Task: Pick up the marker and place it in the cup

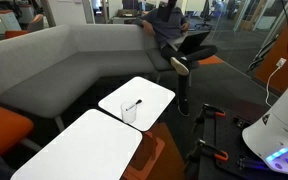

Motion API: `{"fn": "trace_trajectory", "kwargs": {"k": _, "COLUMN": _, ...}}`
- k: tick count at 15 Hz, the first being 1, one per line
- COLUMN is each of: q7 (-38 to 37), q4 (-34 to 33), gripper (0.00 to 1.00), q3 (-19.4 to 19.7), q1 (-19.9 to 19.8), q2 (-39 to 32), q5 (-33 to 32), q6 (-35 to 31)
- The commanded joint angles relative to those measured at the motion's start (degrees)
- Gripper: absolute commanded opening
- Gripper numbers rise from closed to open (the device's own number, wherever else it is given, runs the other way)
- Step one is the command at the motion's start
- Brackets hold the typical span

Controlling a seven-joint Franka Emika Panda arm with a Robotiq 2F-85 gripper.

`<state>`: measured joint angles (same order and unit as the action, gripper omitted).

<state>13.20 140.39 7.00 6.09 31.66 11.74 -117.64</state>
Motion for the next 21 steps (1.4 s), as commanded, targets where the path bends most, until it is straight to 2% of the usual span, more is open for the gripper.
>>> {"fn": "trace_trajectory", "kwargs": {"k": 1, "q7": 0.5, "q4": -0.1, "gripper": 1.0, "q3": -0.9, "q1": -1.1, "q2": -0.1, "q5": 0.6, "q6": 0.2}}
{"fn": "trace_trajectory", "kwargs": {"k": 4, "q7": 0.5, "q4": -0.1, "gripper": 1.0, "q3": -0.9, "q1": -1.1, "q2": -0.1, "q5": 0.6, "q6": 0.2}}
{"fn": "trace_trajectory", "kwargs": {"k": 8, "q7": -12.7, "q4": -2.0, "gripper": 1.0, "q3": -4.0, "q1": -3.8, "q2": -4.6, "q5": 1.6, "q6": -5.9}}
{"fn": "trace_trajectory", "kwargs": {"k": 12, "q7": -22.4, "q4": -5.5, "gripper": 1.0, "q3": -5.2, "q1": -6.1, "q2": -15.6, "q5": 1.1, "q6": -16.4}}
{"fn": "trace_trajectory", "kwargs": {"k": 14, "q7": -25.5, "q4": -8.0, "gripper": 1.0, "q3": -4.1, "q1": -7.9, "q2": -22.8, "q5": 0.9, "q6": -21.1}}
{"fn": "trace_trajectory", "kwargs": {"k": 17, "q7": -30.2, "q4": -11.9, "gripper": 1.0, "q3": -2.4, "q1": -10.5, "q2": -32.5, "q5": 1.2, "q6": -25.4}}
{"fn": "trace_trajectory", "kwargs": {"k": 21, "q7": -37.1, "q4": -16.4, "gripper": 1.0, "q3": -0.4, "q1": -12.0, "q2": -42.7, "q5": 3.9, "q6": -27.2}}
